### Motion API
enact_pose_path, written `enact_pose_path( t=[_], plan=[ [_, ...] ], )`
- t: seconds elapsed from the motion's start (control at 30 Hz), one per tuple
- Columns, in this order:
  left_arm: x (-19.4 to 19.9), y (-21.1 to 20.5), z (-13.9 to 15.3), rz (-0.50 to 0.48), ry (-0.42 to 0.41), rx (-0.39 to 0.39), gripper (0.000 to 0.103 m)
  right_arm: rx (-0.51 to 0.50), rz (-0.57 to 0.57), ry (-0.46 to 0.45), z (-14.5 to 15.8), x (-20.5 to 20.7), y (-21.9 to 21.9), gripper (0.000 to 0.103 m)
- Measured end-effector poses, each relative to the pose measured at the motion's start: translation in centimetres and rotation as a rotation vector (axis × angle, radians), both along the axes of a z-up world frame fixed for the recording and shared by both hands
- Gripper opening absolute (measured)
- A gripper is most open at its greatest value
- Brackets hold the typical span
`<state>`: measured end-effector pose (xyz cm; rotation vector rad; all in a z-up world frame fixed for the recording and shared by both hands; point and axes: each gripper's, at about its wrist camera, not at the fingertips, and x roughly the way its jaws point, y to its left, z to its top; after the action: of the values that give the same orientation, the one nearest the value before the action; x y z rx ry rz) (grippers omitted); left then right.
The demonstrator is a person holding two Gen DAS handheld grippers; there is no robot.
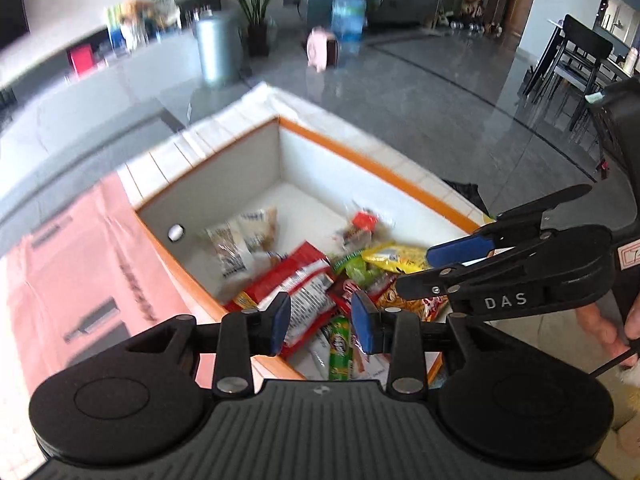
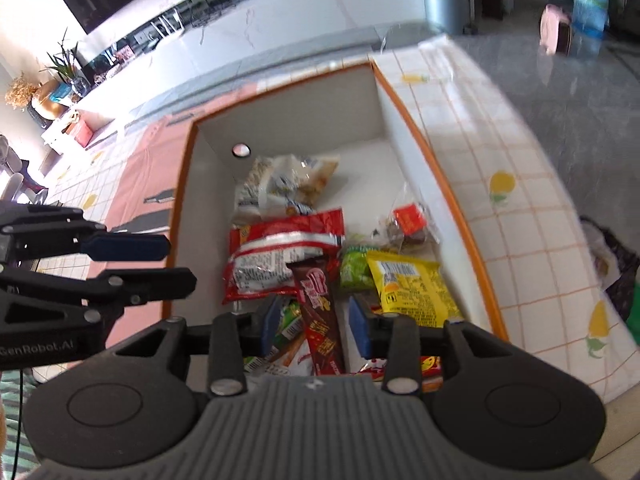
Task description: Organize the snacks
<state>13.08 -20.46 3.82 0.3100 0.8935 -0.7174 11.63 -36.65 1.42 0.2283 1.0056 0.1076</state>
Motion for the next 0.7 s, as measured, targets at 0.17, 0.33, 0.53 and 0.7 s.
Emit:
enact_pose_path(
  t=[0.17, 0.33, 0.53, 0.7],
  plan=[
    [-2.3, 2.2, 2.7, 0.04, -0.111, -0.039, 0.045, -0.066, 0.007, -0.111, 3.3, -2.5, 1.9, 0.05],
    [-5.0, 4.3, 4.5, 0.095, -0.253, -0.039, 0.061, -0.132, -0.003, -0.229, 6.0, -5.6, 4.1, 0.066],
    [-7.7, 7.0, 5.1, 0.196, -0.422, -0.062, 0.093, -0.16, -0.072, -0.36, 7.3, -9.7, 7.1, 0.085],
    [-9.2, 8.7, 4.4, 0.324, -0.527, 0.005, 0.093, -0.186, -0.115, -0.445, 6.9, -12.3, 10.5, 0.093]
  ],
)
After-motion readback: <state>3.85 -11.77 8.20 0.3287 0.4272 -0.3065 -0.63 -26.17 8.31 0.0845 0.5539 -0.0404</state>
